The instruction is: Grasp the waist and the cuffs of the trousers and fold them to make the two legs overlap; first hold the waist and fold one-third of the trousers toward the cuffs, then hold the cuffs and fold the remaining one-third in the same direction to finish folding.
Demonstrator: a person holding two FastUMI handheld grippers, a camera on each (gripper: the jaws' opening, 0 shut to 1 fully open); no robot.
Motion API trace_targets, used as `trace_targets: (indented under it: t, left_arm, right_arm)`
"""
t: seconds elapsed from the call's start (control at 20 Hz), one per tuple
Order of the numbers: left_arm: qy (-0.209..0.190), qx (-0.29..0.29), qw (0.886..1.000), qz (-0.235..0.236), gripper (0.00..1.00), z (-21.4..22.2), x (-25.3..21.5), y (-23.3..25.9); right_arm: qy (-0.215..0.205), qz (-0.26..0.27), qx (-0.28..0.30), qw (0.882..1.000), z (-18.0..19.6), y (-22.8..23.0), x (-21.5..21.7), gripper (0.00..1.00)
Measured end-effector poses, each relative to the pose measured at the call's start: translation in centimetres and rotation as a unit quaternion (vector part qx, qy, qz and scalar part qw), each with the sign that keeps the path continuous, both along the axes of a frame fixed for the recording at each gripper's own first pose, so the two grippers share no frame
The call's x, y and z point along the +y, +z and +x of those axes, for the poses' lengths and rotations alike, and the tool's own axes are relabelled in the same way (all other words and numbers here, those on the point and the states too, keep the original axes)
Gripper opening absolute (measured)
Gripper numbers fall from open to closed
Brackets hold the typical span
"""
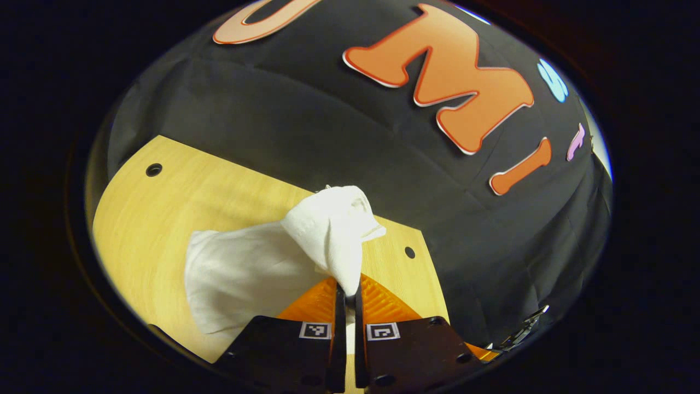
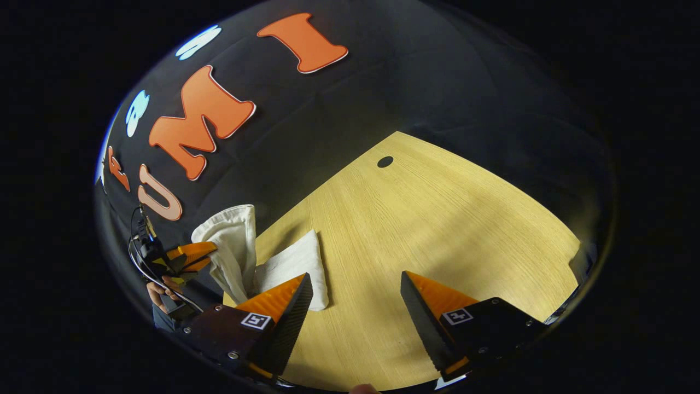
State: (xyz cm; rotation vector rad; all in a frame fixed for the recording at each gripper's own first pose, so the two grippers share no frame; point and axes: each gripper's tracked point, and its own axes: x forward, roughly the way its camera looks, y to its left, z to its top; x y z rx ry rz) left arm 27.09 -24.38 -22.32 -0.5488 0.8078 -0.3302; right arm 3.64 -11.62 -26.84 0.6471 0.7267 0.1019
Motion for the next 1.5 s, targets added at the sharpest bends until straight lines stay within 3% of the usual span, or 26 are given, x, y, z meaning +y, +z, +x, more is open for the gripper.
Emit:
trace_targets:
  t: [0.25, 0.4, 0.55, 0.6, 0.65, 0.8, 0.85, 0.9, 0.95, 1.0, 1.05, 1.3, 1.5]
  left_arm:
    - [-0.028, 0.02, 0.999, 0.029, 0.1, -1.5, -3.0, -2.4]
    - [-0.066, 0.021, 0.997, 0.033, 0.11, -3.3, -4.3, -2.6]
    - [-0.106, 0.01, 0.993, 0.052, 0.19, -5.1, -4.7, -2.5]
    - [-0.119, 0.006, 0.991, 0.055, 0.32, -6.0, -4.6, -1.9]
    - [-0.129, -0.001, 0.99, 0.057, 0.36, -6.7, -4.6, -1.4]
    - [-0.142, -0.03, 0.986, 0.076, 0.77, -8.1, -3.8, 0.1]
    - [-0.14, -0.038, 0.986, 0.084, 0.82, -8.5, -3.2, 0.7]
    - [-0.137, -0.047, 0.986, 0.089, 0.95, -8.8, -2.6, 1.5]
    - [-0.13, -0.055, 0.986, 0.094, 0.97, -9.1, -1.8, 2.1]
    - [-0.125, -0.063, 0.985, 0.1, 0.93, -9.6, -1.1, 2.7]
    - [-0.116, -0.074, 0.985, 0.108, 0.99, -9.9, -0.3, 3.5]
    - [-0.052, -0.117, 0.983, 0.134, 1.0, -11.8, 3.4, 5.9]
    - [-0.009, -0.165, 0.973, 0.161, 0.99, -12.7, 6.2, 8.2]
  right_arm:
    - [0.005, -0.003, 0.001, 1.0, 0.3, -0.1, -1.0, 0.98]
    - [0.014, -0.008, -0.003, 1.0, 0.7, 0.2, -0.9, 0.98]
    - [0.027, -0.006, -0.007, 1.0, 1.2, 0.7, 0.0, 0.98]
    - [0.034, -0.006, -0.01, 0.999, 1.3, 0.9, 0.4, 0.98]
    - [0.038, -0.008, -0.012, 0.999, 1.5, 1.1, 0.8, 0.98]
    - [0.054, -0.017, -0.029, 0.998, 1.9, 2.3, 1.9, 0.98]
    - [0.059, -0.021, -0.037, 0.997, 2.1, 2.8, 2.3, 0.98]
    - [0.064, -0.028, -0.045, 0.997, 2.2, 3.4, 2.6, 0.98]
    - [0.069, -0.036, -0.054, 0.995, 2.4, 3.9, 3.0, 0.98]
    - [0.073, -0.045, -0.064, 0.994, 2.6, 4.5, 3.4, 0.97]
    - [0.077, -0.054, -0.075, 0.993, 2.7, 5.2, 3.7, 0.98]
    - [0.092, -0.109, -0.143, 0.979, 3.0, 9.6, 5.4, 0.98]
    - [0.099, -0.138, -0.195, 0.966, 2.7, 13.2, 6.9, 0.98]
